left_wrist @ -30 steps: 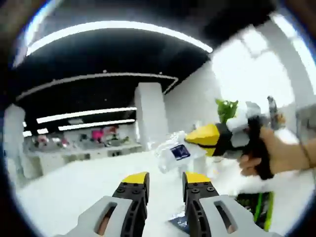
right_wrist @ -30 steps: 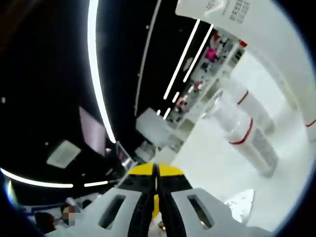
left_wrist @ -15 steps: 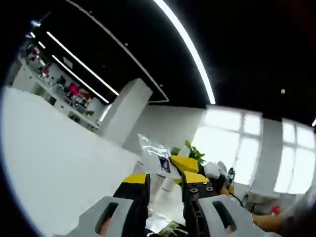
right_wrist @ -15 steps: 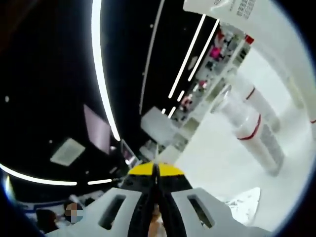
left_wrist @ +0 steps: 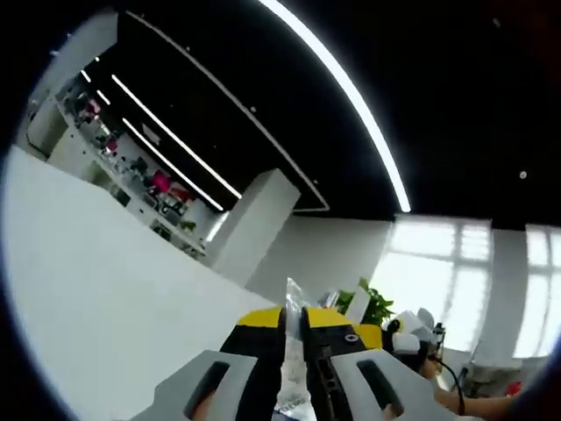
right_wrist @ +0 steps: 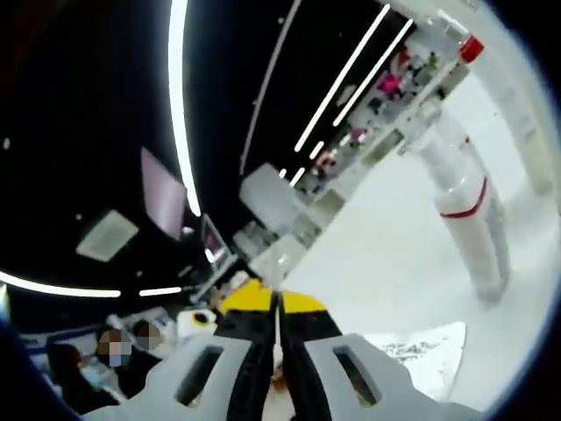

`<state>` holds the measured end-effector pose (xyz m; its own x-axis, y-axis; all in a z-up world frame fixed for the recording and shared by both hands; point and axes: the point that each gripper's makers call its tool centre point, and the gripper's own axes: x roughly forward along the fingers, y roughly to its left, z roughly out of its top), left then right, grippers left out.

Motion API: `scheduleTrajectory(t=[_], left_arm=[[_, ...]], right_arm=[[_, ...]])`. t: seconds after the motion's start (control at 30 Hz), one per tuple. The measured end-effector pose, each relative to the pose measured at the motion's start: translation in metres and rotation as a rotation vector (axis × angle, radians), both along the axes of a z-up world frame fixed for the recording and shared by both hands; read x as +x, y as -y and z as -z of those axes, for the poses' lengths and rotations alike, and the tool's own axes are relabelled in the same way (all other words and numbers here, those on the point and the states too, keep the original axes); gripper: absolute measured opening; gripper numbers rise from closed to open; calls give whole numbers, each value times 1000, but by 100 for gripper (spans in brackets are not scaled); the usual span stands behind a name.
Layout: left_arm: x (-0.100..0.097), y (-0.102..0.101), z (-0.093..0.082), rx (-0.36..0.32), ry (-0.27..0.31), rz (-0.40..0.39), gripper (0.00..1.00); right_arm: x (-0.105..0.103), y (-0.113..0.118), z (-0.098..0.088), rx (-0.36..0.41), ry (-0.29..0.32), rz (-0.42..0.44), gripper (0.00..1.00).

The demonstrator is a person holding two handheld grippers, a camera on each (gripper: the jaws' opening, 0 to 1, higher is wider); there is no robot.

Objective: Arrange the skincare products in the storage area until every visible bottle or jar stands upright without overlapping.

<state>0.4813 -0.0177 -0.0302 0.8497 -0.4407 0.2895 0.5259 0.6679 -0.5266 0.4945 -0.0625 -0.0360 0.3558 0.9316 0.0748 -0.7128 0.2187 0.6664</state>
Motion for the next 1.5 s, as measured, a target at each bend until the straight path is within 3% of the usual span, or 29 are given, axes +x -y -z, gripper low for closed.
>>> scheduleTrajectory(t=[0.07, 0.2, 0.4, 0.67, 0.8, 0.97, 1.07, 1.13, 1.17, 1.27, 1.33, 1.5], left_arm=[[1, -3, 2, 66, 9, -48, 6], [2, -4, 7, 148, 13, -104, 3], [0, -6, 4, 70, 4, -69, 3], [1, 1, 4, 9, -19, -2, 13], [2, 1, 6, 12, -31, 0, 13], [2, -2, 7, -4, -44, 9, 5], [-1, 1, 4, -46, -48, 50, 1], [-3, 2, 2, -61, -49, 77, 1], [-5, 3, 0, -84, -48, 99, 1], [-7, 6, 0, -86, -54, 125, 1], [-9, 8, -1, -91, -53, 139, 1], [-14, 15, -5, -73, -22, 164, 1]], right_arm=[[-2, -2, 4, -28, 12, -4, 0], [-5, -6, 23, -177, 73, 14, 0], [-6, -10, 27, -195, 88, 16, 0], [1, -4, 17, -126, 70, 37, 0], [-1, -4, 13, -105, 68, 34, 0], [-11, -3, 15, -119, 88, 26, 0], [-12, -4, 21, -165, 126, 34, 3], [-5, -2, 19, -192, 256, 89, 8], [-4, -2, 16, -197, 291, 104, 12], [-5, -1, -2, -167, 448, 160, 32], [-9, 0, -10, -132, 468, 168, 38], [-6, 2, -8, -127, 432, 156, 35]])
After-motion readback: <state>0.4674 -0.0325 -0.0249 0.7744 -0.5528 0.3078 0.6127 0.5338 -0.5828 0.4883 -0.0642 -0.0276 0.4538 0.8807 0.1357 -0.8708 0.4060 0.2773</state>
